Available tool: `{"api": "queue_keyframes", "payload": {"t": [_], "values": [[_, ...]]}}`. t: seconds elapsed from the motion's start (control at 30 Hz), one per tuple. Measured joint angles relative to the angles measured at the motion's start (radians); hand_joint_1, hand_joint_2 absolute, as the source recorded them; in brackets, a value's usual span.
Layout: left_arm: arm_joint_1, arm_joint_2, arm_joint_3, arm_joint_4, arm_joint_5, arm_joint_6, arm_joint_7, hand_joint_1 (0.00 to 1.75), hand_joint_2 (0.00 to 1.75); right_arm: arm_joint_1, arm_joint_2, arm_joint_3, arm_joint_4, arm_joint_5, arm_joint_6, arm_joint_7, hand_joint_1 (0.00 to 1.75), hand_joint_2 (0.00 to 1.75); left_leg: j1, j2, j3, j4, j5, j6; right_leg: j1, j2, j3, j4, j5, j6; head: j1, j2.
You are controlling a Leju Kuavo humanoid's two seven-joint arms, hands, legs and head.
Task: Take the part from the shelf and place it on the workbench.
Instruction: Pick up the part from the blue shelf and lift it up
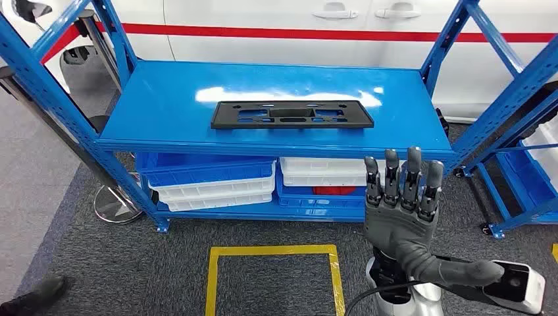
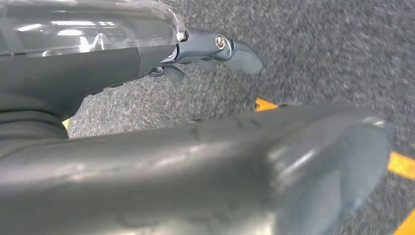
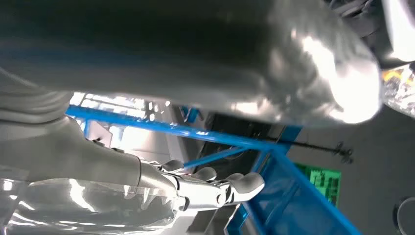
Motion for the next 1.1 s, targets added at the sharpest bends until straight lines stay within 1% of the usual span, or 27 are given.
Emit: {"api": "queue_keyframes", "payload": {"t": [0.07,0.1,0.13,0.2,0.23,0.27,0.3,0.33,0.37,0.4,0.43,0.47,0.5,0.53,0.57,0.6,0.63,0.67,0.73,0.77,0.8,0.87,0.9,0.93,0.97,1.03,1.1], "values": [[0.000,0.000,0.003,0.000,0.000,0.000,0.000,0.00,0.00,-0.001,0.000,0.004,-0.009,-0.003,-0.015,0.000,0.00,0.00,0.001,0.000,0.010,-0.006,-0.004,0.006,-0.002,0.000,-0.010,0.027,0.000,0.002,0.000,0.000],[0.000,0.000,0.005,0.000,0.000,0.000,0.000,0.00,0.00,-0.001,0.000,0.008,-0.016,-0.007,-0.027,0.000,0.00,0.00,0.001,-0.001,0.020,-0.010,-0.007,0.012,-0.003,0.000,-0.030,0.065,-0.005,0.005,0.000,0.000],[-0.001,-0.001,0.006,0.001,0.000,0.000,-0.001,0.00,0.00,-0.001,0.000,0.012,-0.019,-0.013,-0.040,0.000,0.00,0.00,0.000,0.000,0.029,-0.015,-0.012,0.017,-0.002,0.000,-0.064,0.122,-0.016,0.007,0.000,0.000],[-0.002,-0.001,0.006,0.001,-0.003,0.000,-0.002,0.00,0.00,0.002,-0.003,0.017,-0.021,-0.025,-0.055,0.000,0.00,0.00,-0.006,0.003,0.046,-0.019,-0.024,0.025,0.003,0.000,-0.158,0.250,-0.055,0.008,0.000,0.000],[-0.002,-0.001,0.006,0.001,-0.006,-0.001,-0.003,0.00,0.00,0.005,-0.006,0.018,-0.023,-0.030,-0.058,0.000,0.00,0.00,-0.010,0.005,0.057,-0.020,-0.032,0.028,0.007,0.000,-0.200,0.292,-0.067,0.004,0.000,0.000],[-0.002,-0.001,0.006,0.001,-0.010,-0.002,-0.003,0.00,0.00,0.010,-0.009,0.019,-0.026,-0.033,-0.060,0.000,0.00,0.00,-0.016,0.007,0.069,-0.021,-0.042,0.031,0.013,0.000,-0.226,0.305,-0.061,-0.004,0.000,0.000],[-0.002,-0.001,0.006,0.001,-0.013,-0.002,-0.003,0.00,0.00,0.016,-0.012,0.019,-0.030,-0.034,-0.063,0.000,0.00,0.00,-0.022,0.011,0.084,-0.021,-0.053,0.033,0.019,0.000,-0.237,0.284,-0.033,-0.016,0.000,0.000],[-0.002,-0.002,0.006,0.002,-0.016,-0.004,-0.003,0.00,0.00,0.022,-0.015,0.019,-0.034,-0.033,-0.066,0.000,0.00,0.00,-0.028,0.016,0.101,-0.022,-0.064,0.036,0.029,-0.004,-0.231,0.233,0.016,-0.033,0.000,0.000],[0.000,-0.004,0.006,0.003,-0.018,-0.005,-0.003,0.00,0.00,0.026,-0.016,0.019,-0.039,-0.031,-0.070,0.000,0.00,0.00,-0.033,0.022,0.116,-0.024,-0.075,0.038,0.042,-0.017,-0.219,0.175,0.066,-0.055,0.000,0.000],[0.001,-0.006,0.006,0.005,-0.020,-0.005,-0.003,0.00,0.00,0.029,-0.017,0.019,-0.042,-0.028,-0.074,0.000,0.00,0.00,-0.038,0.027,0.128,-0.028,-0.084,0.038,0.054,-0.029,-0.209,0.127,0.097,-0.074,0.000,0.000],[0.000,-0.008,0.006,0.007,-0.021,-0.006,-0.003,0.00,0.00,0.030,-0.017,0.020,-0.045,-0.025,-0.077,0.000,0.00,0.00,-0.041,0.034,0.135,-0.031,-0.092,0.035,0.063,-0.038,-0.200,0.089,0.117,-0.089,-0.001,0.000],[-0.001,-0.009,0.006,0.009,-0.022,-0.006,-0.003,0.00,0.00,0.032,-0.017,0.022,-0.048,-0.022,-0.082,0.000,0.00,0.00,-0.042,0.040,0.141,-0.034,-0.096,0.032,0.069,-0.043,-0.195,0.070,0.119,-0.097,-0.001,0.000],[-0.003,-0.009,0.006,0.010,-0.022,-0.006,-0.002,0.00,0.00,0.034,-0.017,0.024,-0.049,-0.019,-0.088,0.000,0.00,0.00,-0.043,0.046,0.148,-0.037,-0.096,0.028,0.069,-0.036,-0.190,0.058,0.115,-0.098,-0.001,0.000],[-0.005,-0.009,0.006,0.010,-0.022,-0.006,-0.001,0.00,0.00,0.036,-0.018,0.026,-0.051,-0.016,-0.096,0.000,0.00,0.00,-0.044,0.051,0.152,-0.036,-0.098,0.024,0.065,-0.030,-0.178,0.042,0.119,-0.097,-0.001,0.000],[-0.006,-0.009,0.006,0.010,-0.022,-0.006,-0.001,0.00,0.00,0.036,-0.018,0.028,-0.051,-0.013,-0.105,0.000,0.00,0.00,-0.043,0.046,0.156,-0.025,-0.099,0.021,0.061,-0.026,-0.164,0.030,0.119,-0.097,0.000,0.000],[-0.007,-0.009,0.005,0.010,-0.022,-0.006,-0.001,0.00,0.00,0.035,-0.019,0.032,-0.051,-0.010,-0.113,0.000,0.00,0.00,-0.041,0.037,0.147,0.000,-0.105,0.016,0.055,-0.022,-0.149,0.019,0.118,-0.097,0.000,0.000],[-0.008,-0.009,0.005,0.010,-0.022,-0.006,-0.001,0.00,0.00,0.033,-0.020,0.037,-0.051,-0.007,-0.119,0.000,0.00,0.00,-0.038,0.027,0.124,0.046,-0.120,0.010,0.049,-0.020,-0.136,0.011,0.115,-0.096,-0.001,0.000],[-0.008,-0.009,0.005,0.010,-0.023,-0.006,-0.001,0.00,0.00,0.032,-0.021,0.041,-0.050,-0.004,-0.123,0.000,0.00,0.00,-0.032,0.018,0.090,0.104,-0.139,0.002,0.046,-0.017,-0.127,0.006,0.110,-0.095,-0.001,0.000],[-0.006,-0.009,0.005,0.010,-0.023,-0.007,-0.001,0.00,0.00,0.033,-0.022,0.048,-0.049,0.000,-0.129,0.000,0.00,0.00,-0.019,0.013,0.010,0.206,-0.176,-0.014,0.040,-0.009,-0.114,0.005,0.097,-0.088,-0.001,0.000],[-0.004,-0.008,0.005,0.010,-0.024,-0.006,0.000,0.00,0.00,0.033,-0.023,0.051,-0.048,0.002,-0.134,0.000,0.00,0.00,-0.013,0.013,-0.016,0.222,-0.172,-0.023,0.036,-0.005,-0.105,0.006,0.090,-0.082,-0.001,0.000],[-0.003,-0.008,0.005,0.010,-0.024,-0.007,0.000,0.00,0.00,0.034,-0.025,0.055,-0.046,0.005,-0.144,0.000,0.00,0.00,-0.006,0.013,-0.027,0.204,-0.144,-0.032,0.031,-0.001,-0.094,0.007,0.081,-0.075,-0.001,0.000],[-0.001,-0.008,0.005,0.010,-0.025,-0.006,-0.001,0.00,0.00,0.035,-0.032,0.064,-0.041,0.015,-0.180,0.000,0.00,0.00,0.006,0.013,-0.013,0.100,-0.045,-0.051,0.018,0.003,-0.071,0.011,0.060,-0.059,-0.001,0.000],[-0.001,-0.009,0.005,0.011,-0.025,-0.006,-0.002,0.00,0.00,0.036,-0.037,0.070,-0.035,0.022,-0.206,0.000,0.00,0.00,0.008,0.012,-0.004,0.050,-0.014,-0.057,0.014,0.005,-0.062,0.016,0.050,-0.050,-0.001,0.000],[-0.001,-0.009,0.005,0.012,-0.025,-0.006,-0.004,0.00,0.00,0.036,-0.046,0.078,-0.024,0.032,-0.237,0.000,0.00,0.00,0.008,0.012,0.001,0.021,-0.001,-0.051,0.013,0.006,-0.060,0.021,0.042,-0.042,-0.001,0.000],[-0.001,-0.010,0.005,0.013,-0.025,-0.007,-0.007,0.00,0.00,0.039,-0.057,0.088,-0.010,0.043,-0.272,0.000,0.00,0.00,0.005,0.012,0.002,0.011,-0.004,-0.039,0.014,0.007,-0.061,0.025,0.036,-0.035,-0.001,0.000],[0.000,-0.010,0.005,0.014,-0.028,-0.007,-0.012,0.00,0.00,0.049,-0.083,0.110,0.021,0.066,-0.337,0.000,0.00,0.00,0.002,0.012,0.000,0.008,-0.010,-0.007,0.016,0.005,-0.065,0.029,0.027,-0.024,-0.001,0.000],[0.001,-0.009,0.005,0.014,-0.030,-0.009,-0.015,0.00,0.00,0.061,-0.106,0.128,0.045,0.079,-0.377,0.000,0.00,0.00,0.002,0.010,0.007,0.004,-0.011,0.009,0.014,0.004,-0.071,0.053,0.011,-0.016,0.000,0.000]]}}
